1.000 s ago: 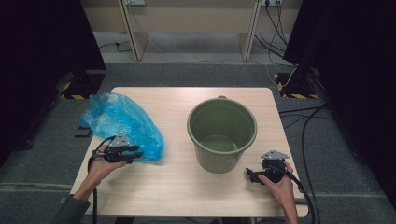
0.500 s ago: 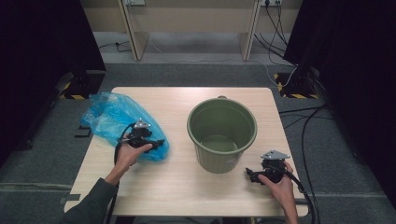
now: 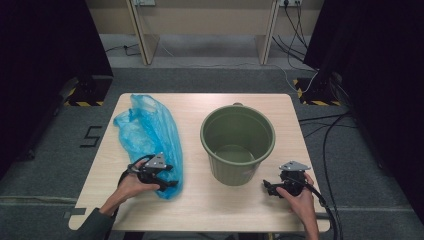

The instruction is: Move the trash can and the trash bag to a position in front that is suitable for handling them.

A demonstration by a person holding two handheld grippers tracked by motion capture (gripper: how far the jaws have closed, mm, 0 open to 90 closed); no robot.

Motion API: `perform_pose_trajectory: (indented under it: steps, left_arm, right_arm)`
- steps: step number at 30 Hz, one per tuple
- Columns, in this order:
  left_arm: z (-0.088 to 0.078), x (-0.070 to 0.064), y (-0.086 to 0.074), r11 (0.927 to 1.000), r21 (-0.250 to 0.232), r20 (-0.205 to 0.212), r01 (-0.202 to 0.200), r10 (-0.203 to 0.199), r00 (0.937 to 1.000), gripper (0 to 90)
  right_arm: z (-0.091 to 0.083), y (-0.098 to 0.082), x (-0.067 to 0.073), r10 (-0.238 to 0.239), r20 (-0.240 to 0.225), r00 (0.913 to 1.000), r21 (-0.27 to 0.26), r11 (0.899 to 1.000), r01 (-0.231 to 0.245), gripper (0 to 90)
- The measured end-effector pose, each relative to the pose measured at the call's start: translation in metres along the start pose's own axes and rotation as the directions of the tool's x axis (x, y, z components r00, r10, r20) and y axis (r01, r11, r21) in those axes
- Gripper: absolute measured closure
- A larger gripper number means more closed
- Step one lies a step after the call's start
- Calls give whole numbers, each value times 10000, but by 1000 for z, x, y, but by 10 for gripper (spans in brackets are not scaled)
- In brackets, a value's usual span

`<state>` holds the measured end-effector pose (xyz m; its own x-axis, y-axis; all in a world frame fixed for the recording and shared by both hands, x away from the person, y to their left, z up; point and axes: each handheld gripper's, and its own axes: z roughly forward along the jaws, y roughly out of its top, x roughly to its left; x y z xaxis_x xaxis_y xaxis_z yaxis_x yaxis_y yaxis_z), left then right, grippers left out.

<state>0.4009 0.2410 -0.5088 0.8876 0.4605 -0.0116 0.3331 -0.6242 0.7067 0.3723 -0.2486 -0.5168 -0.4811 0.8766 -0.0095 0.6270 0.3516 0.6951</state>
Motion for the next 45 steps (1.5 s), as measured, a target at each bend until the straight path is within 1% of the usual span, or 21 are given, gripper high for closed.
perform_pose_trajectory:
  steps: [2,4,8,9,10,12,13,14,15,16,17,22,25,27,29,31,33,37,42,43,45]
  left_arm:
    - [-11,5,-4,9996,-227,-263,188,-194,9995,248]
    - [-21,8,-5,9962,-635,-531,598,-632,9966,235]
    - [-32,4,3,9831,-1546,-924,979,-1131,9893,188]
    - [-33,2,5,9801,-1646,-1047,1111,-1293,9861,182]
    - [-33,-1,8,9747,-1792,-1231,1333,-1567,9799,175]
    - [-30,-2,12,9657,-2059,-1386,1583,-1890,9721,162]
    - [-28,-2,14,9610,-2203,-1434,1674,-2017,9689,162]
    - [-25,0,16,9589,-2166,-1516,1832,-2184,9640,162]
    - [-21,1,19,9583,-2081,-1641,1961,-2318,9588,162]
    - [-16,1,25,9574,-2082,-1799,1999,-2384,9544,162]
    - [-16,1,25,9574,-2082,-1799,1999,-2384,9544,162]
    - [-11,-7,46,9458,-2669,-1798,1851,-2376,9546,163]
    - [-5,-11,60,9484,-2660,-1696,1726,-2223,9601,163]
    - [1,-13,68,9449,-2763,-1601,1757,-2255,9610,163]
    - [7,-14,75,9469,-2716,-1455,1722,-2173,9652,163]
    - [11,-14,80,9456,-2766,-1411,1711,-2161,9661,162]
    - [15,-14,82,9451,-2747,-1366,1771,-2207,9657,163]
    - [21,-10,81,9459,-2662,-1367,1857,-2277,9641,163]
    - [25,-2,81,9352,-2963,-1564,1940,-2479,9561,169]
    - [28,0,81,9349,-2948,-1624,1975,-2527,9538,175]
    - [31,1,83,9390,-2810,-1546,1981,-2480,9563,174]
  right_arm:
    - [0,0,0,3,6,10000,-8,10000,-3,3]
    - [0,0,0,3,1,10000,1,10000,-3,3]
    - [0,0,0,-5,-2,10000,-26,10000,5,4]
    - [0,0,1,42,17,10000,-3,10000,-42,5]
    - [0,0,1,81,38,10000,-18,10000,-81,8]
    - [-1,-1,3,292,164,9994,-110,9995,-290,51]
    - [-2,-1,3,314,229,9992,-218,9993,-309,106]
    - [-5,0,5,284,82,9996,-322,9991,-282,201]
    - [-5,0,5,284,82,9996,-322,9991,-282,201]
    - [-8,2,8,244,84,9997,-367,9990,-241,143]
    - [-8,2,8,244,84,9997,-367,9990,-241,143]
    - [-18,12,18,157,156,9998,-724,9973,-145,156]
    - [-20,17,21,297,155,9994,-836,9961,-283,158]
    - [-18,20,22,324,224,9992,-844,9960,-304,158]
    - [-16,23,23,322,179,9993,-893,9955,-305,158]
    - [-15,26,25,277,112,9996,-958,9950,-265,161]
    - [-14,31,26,198,14,9998,-1079,9940,-195,164]
    - [-9,38,28,-89,207,9997,-863,9962,107,164]
    - [3,46,29,-153,111,9998,-750,9971,161,163]
    - [6,49,28,-156,107,9998,-770,9969,164,163]
    - [10,52,28,-203,82,9998,-689,9974,208,163]
